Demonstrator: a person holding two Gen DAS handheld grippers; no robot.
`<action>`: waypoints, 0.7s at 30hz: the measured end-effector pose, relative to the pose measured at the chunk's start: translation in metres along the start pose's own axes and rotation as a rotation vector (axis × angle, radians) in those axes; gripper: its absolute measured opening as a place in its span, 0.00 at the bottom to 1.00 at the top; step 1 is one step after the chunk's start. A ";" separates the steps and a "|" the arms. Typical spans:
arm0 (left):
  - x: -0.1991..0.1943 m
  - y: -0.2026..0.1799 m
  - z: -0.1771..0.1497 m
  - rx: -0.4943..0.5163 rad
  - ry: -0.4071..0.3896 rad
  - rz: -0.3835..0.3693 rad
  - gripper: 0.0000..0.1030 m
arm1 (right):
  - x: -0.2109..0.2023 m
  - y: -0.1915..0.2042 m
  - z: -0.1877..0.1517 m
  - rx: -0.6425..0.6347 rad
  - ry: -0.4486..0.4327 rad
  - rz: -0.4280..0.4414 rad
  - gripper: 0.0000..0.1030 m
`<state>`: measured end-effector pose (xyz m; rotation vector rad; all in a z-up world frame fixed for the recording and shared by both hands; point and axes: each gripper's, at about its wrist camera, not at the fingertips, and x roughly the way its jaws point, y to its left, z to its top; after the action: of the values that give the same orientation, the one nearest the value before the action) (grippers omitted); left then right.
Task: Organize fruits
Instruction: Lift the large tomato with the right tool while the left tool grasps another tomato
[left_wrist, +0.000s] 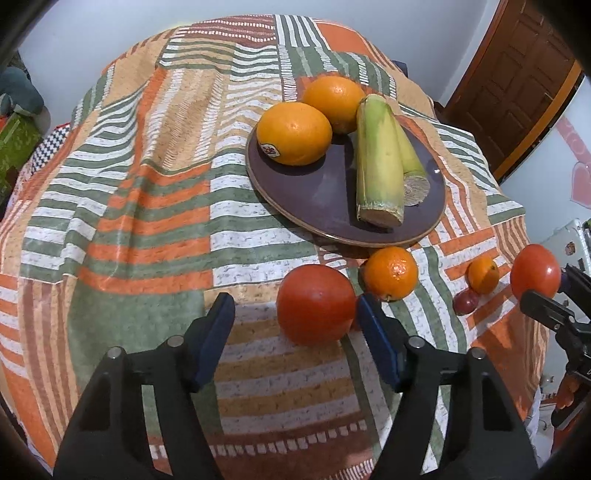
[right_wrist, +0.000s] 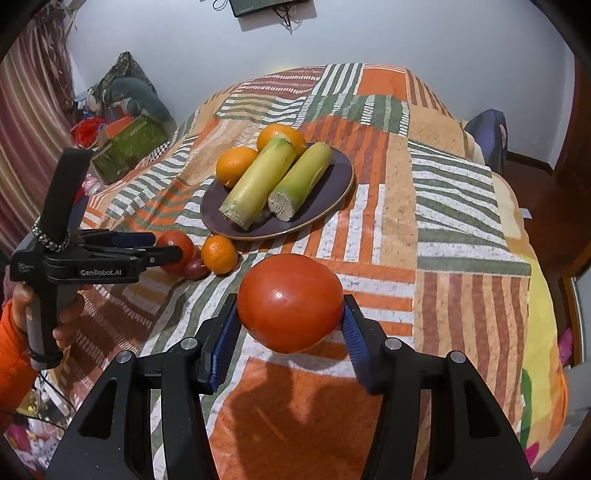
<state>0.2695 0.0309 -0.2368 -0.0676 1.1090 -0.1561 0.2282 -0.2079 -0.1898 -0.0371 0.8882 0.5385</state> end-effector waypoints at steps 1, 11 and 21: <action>0.001 0.000 0.001 -0.002 0.001 -0.007 0.63 | 0.000 -0.001 0.001 -0.001 0.000 0.001 0.48; 0.005 -0.009 0.002 0.023 0.015 -0.036 0.43 | 0.007 -0.004 0.006 -0.001 0.001 0.006 0.48; -0.007 -0.007 0.009 0.009 -0.013 -0.021 0.43 | 0.004 -0.011 0.017 -0.005 -0.024 -0.011 0.49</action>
<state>0.2742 0.0244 -0.2257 -0.0721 1.0947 -0.1793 0.2474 -0.2117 -0.1840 -0.0393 0.8627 0.5301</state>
